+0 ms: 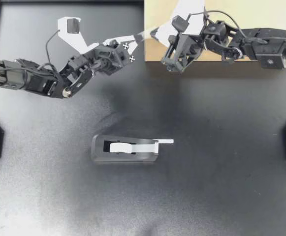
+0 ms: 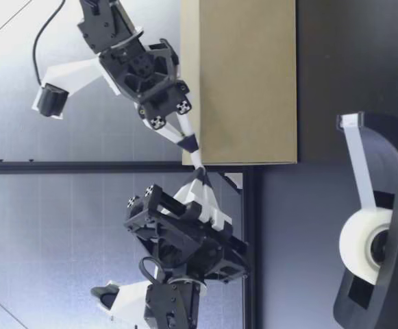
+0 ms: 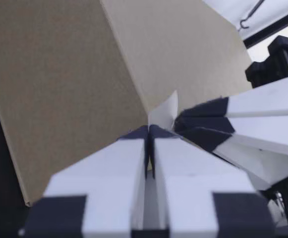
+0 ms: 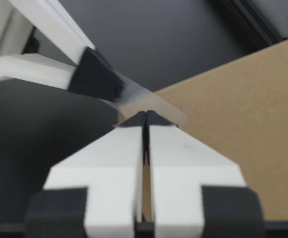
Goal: Cut a small piece of tape from the tape dispenser then place it on the cardboard box's edge.
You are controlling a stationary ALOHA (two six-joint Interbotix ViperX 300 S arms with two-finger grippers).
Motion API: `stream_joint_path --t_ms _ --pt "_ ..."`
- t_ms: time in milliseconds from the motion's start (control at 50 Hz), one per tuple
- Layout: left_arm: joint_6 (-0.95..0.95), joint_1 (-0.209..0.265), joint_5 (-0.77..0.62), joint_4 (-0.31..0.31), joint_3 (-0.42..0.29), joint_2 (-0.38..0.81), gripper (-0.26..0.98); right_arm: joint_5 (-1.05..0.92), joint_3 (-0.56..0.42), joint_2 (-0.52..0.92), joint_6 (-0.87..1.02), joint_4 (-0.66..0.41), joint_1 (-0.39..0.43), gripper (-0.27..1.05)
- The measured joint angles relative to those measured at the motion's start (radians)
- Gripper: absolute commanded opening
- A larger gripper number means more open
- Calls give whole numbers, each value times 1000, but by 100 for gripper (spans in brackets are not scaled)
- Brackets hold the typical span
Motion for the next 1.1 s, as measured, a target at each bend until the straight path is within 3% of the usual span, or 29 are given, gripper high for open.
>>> stream_joint_path --t_ms 680,800,1000,1100 --pt "0 2 2 -3 -2 0 -7 11 -75 61 -6 -2 -12 -9" --pt "2 2 2 -5 -2 0 4 12 -75 61 -6 -2 -14 -9" --pt "3 3 2 -6 -2 0 45 14 -75 63 -5 -2 -14 -9" --pt "5 3 2 -6 3 -5 43 14 -75 61 -5 -2 -14 -9"
